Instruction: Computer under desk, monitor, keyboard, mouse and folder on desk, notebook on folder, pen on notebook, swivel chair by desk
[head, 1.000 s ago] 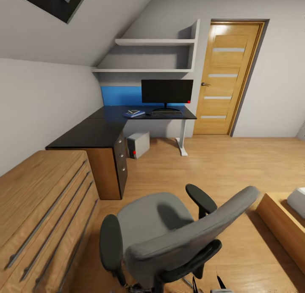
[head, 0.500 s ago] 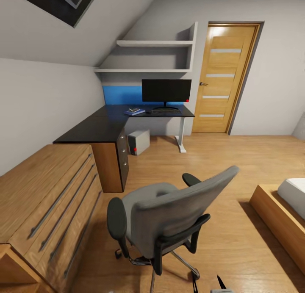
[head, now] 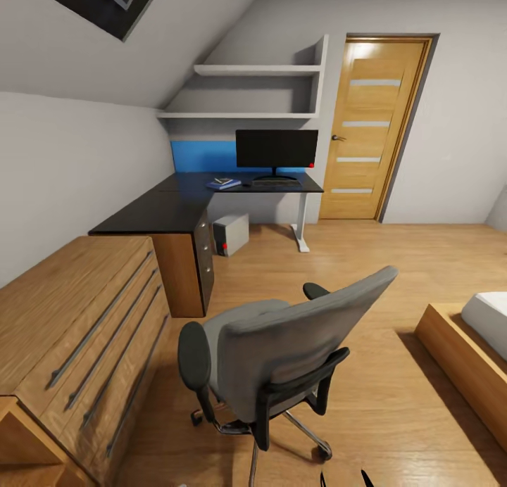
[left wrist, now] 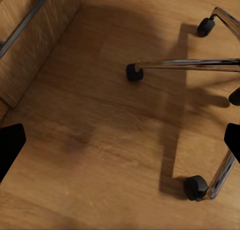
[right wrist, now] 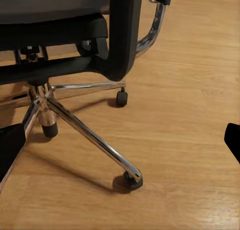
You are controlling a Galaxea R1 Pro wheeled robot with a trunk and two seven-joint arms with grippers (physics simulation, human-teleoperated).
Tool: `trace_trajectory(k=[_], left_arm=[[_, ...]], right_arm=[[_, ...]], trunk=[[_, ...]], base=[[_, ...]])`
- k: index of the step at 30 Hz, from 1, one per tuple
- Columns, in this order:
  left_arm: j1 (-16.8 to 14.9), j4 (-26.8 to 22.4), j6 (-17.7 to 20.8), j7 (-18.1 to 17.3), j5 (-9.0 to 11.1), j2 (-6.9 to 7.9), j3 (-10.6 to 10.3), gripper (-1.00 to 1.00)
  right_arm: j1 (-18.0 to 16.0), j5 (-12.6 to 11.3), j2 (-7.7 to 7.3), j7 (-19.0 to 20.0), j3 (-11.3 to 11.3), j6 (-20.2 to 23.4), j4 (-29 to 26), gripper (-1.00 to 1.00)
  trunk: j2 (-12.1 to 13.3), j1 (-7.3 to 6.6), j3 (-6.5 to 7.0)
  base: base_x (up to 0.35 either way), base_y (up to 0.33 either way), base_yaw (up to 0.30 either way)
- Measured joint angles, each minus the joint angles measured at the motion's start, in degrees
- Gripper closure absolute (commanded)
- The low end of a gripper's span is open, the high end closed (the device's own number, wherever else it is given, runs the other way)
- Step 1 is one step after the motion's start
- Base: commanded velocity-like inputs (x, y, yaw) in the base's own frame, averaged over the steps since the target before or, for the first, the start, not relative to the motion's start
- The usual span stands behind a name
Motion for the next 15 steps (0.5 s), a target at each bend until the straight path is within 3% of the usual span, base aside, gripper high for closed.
trace_trajectory(k=[13,14,15], left_arm=[[0.00,0.01,0.11,0.53,0.08,-0.20,0.07,-1.00],[0.00,-0.02,0.11,3.98,-0.06,-0.42,-0.05,-1.00],[0.00,-0.01,0.12,5.17,-0.12,-0.48,-0.12,-1.00]], right_arm=[[0.00,-0.12,0.04,-0.33,-0.08,0.09,-0.12,-1.00],[0.00,-0.11,0.04,-0.34,-0.08,0.09,-0.12,-1.00],[0.00,-0.12,0.02,-0.34,-0.08,0.09,-0.12,-1.00]], trunk=[[-5.21,2.86,-2.33],[-5.62,3.08,-2.51],[-6.02,3.30,-2.69]], base=[[0.000,0.000,0.000],[0.000,0.000,0.000],[0.000,0.000,0.000]])
